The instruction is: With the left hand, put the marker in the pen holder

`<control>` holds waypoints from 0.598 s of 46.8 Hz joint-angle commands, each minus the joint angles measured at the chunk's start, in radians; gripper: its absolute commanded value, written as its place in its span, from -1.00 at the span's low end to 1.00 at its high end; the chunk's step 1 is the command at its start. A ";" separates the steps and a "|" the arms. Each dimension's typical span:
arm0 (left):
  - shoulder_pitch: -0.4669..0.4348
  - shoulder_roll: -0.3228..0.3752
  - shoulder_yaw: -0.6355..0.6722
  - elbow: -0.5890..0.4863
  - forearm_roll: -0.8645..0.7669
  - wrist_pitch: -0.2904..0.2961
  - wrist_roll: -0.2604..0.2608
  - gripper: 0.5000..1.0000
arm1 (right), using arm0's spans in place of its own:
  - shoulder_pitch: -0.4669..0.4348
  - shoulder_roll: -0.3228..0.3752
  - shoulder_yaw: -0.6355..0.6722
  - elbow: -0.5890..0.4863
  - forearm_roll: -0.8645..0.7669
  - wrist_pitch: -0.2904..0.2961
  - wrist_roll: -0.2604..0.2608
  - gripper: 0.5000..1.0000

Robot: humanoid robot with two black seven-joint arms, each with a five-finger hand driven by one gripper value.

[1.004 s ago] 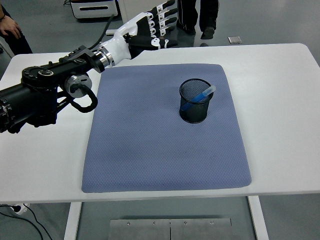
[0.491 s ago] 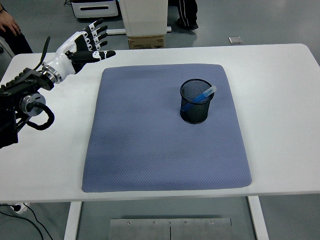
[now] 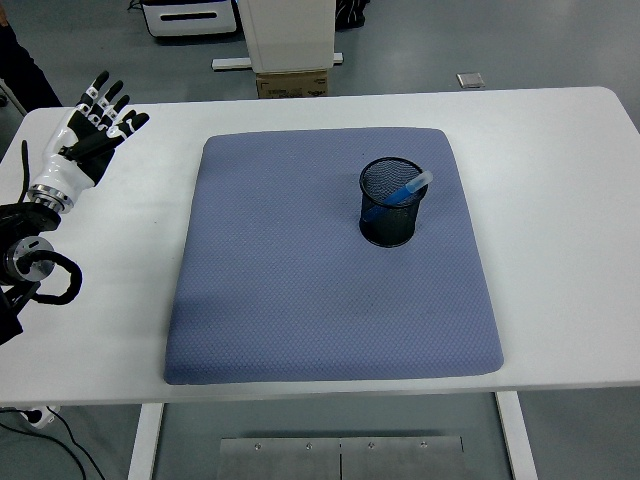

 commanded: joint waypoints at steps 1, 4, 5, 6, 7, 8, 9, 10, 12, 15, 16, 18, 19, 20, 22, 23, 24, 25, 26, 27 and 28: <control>0.025 0.029 -0.004 0.000 -0.001 -0.001 0.000 1.00 | 0.000 0.000 0.000 0.000 0.000 0.000 0.000 1.00; 0.050 0.049 -0.005 0.000 -0.001 -0.003 0.000 1.00 | 0.000 0.000 0.000 0.000 0.000 0.000 0.000 1.00; 0.057 0.052 -0.005 0.000 0.000 -0.005 0.000 1.00 | 0.000 0.000 0.000 0.000 0.000 0.000 0.000 1.00; 0.063 0.057 -0.007 0.000 -0.001 -0.006 0.000 1.00 | 0.000 0.000 0.000 0.000 0.000 0.000 0.000 1.00; 0.070 0.059 -0.007 0.000 0.000 -0.008 0.000 1.00 | 0.000 0.000 0.000 0.000 0.000 0.000 0.000 1.00; 0.077 0.063 -0.007 0.000 0.000 -0.008 0.000 1.00 | 0.000 0.000 0.000 0.000 0.000 0.000 0.000 1.00; 0.083 0.065 -0.007 0.000 0.000 -0.008 0.000 1.00 | 0.000 0.000 0.000 0.000 0.000 0.000 0.000 1.00; 0.088 0.066 -0.008 0.000 -0.001 -0.008 0.000 1.00 | 0.000 0.000 0.000 0.000 0.000 0.000 0.000 1.00; 0.096 0.071 -0.011 0.000 -0.001 -0.008 0.000 1.00 | 0.000 0.000 0.000 0.000 0.000 0.000 0.000 1.00; 0.100 0.077 -0.022 -0.002 -0.001 -0.009 0.000 1.00 | 0.000 0.000 0.000 0.000 0.000 0.000 0.000 1.00; 0.100 0.077 -0.024 -0.002 -0.001 -0.009 0.000 1.00 | 0.000 0.000 0.000 0.000 0.000 0.000 0.000 1.00; 0.106 0.079 -0.027 -0.002 -0.001 -0.009 0.000 1.00 | 0.000 0.000 0.000 0.000 0.000 0.000 0.000 1.00; 0.106 0.079 -0.027 -0.002 0.000 -0.009 0.000 1.00 | 0.000 0.000 0.000 0.000 0.000 0.000 0.000 1.00; 0.106 0.080 -0.027 -0.002 0.000 -0.009 0.000 1.00 | 0.000 0.000 0.000 0.000 0.000 0.000 0.000 1.00; 0.106 0.082 -0.028 -0.002 0.000 -0.009 0.000 1.00 | 0.000 0.000 0.000 0.000 -0.002 0.000 0.000 1.00; 0.106 0.085 -0.028 -0.002 0.000 -0.008 0.000 1.00 | 0.000 0.000 0.000 0.000 -0.002 0.000 0.000 1.00; 0.106 0.089 -0.028 -0.002 0.000 -0.008 0.000 1.00 | 0.002 0.000 0.000 0.000 -0.002 0.000 0.000 1.00; 0.106 0.091 -0.028 -0.002 0.000 -0.008 0.000 1.00 | 0.002 0.000 0.000 0.000 -0.002 0.000 0.000 1.00; 0.106 0.092 -0.028 -0.002 0.000 -0.008 0.000 1.00 | 0.002 0.000 0.000 0.000 -0.003 0.000 0.000 1.00; 0.106 0.092 -0.030 -0.002 0.000 -0.008 0.000 1.00 | 0.003 0.000 -0.002 0.000 -0.008 0.000 -0.003 1.00; 0.106 0.094 -0.030 -0.002 0.000 -0.008 0.000 1.00 | 0.003 0.000 -0.003 0.000 -0.009 0.000 -0.004 1.00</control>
